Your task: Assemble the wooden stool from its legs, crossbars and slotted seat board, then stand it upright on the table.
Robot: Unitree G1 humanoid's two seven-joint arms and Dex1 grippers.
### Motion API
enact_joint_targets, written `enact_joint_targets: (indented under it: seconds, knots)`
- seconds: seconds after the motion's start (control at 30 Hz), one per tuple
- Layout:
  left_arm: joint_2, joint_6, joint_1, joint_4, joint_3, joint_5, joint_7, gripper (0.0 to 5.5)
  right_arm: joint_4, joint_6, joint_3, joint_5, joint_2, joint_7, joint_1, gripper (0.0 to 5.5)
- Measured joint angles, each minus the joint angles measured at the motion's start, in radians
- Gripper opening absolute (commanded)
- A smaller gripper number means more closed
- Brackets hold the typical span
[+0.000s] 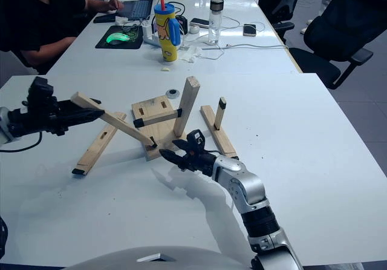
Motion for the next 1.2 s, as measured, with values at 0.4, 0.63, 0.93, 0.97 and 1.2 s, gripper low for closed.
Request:
enact_joint_targets:
  seconds: [0.4,0.63,0.93,0.97,1.2]
  knots:
    - [0.03,-0.063,-0.197,0.122,-0.142,0.149,-0.119,2.12,0.192,-0.141,0.083,-0.194,0.038,-0.05,-0.022,3.27]
    - [0.043,-0.073,-0.298,0.141,-0.223,0.228,-0.176,2.12,0.224,-0.229,0.055,-0.215,0.092,-0.062,-0.058,3.27]
    - [0.041,-0.133,-0.352,0.213,-0.269,0.296,-0.197,2.12,0.229,-0.253,0.035,-0.218,0.127,-0.068,-0.065,3.27]
    - [0.041,-0.143,-0.357,0.228,-0.274,0.309,-0.197,2.12,0.253,-0.258,0.032,-0.223,0.132,-0.076,-0.077,3.27]
    - [0.037,-0.167,-0.377,0.271,-0.298,0.357,-0.198,2.12,0.414,-0.301,0.008,-0.286,0.156,-0.145,-0.156,3.27]
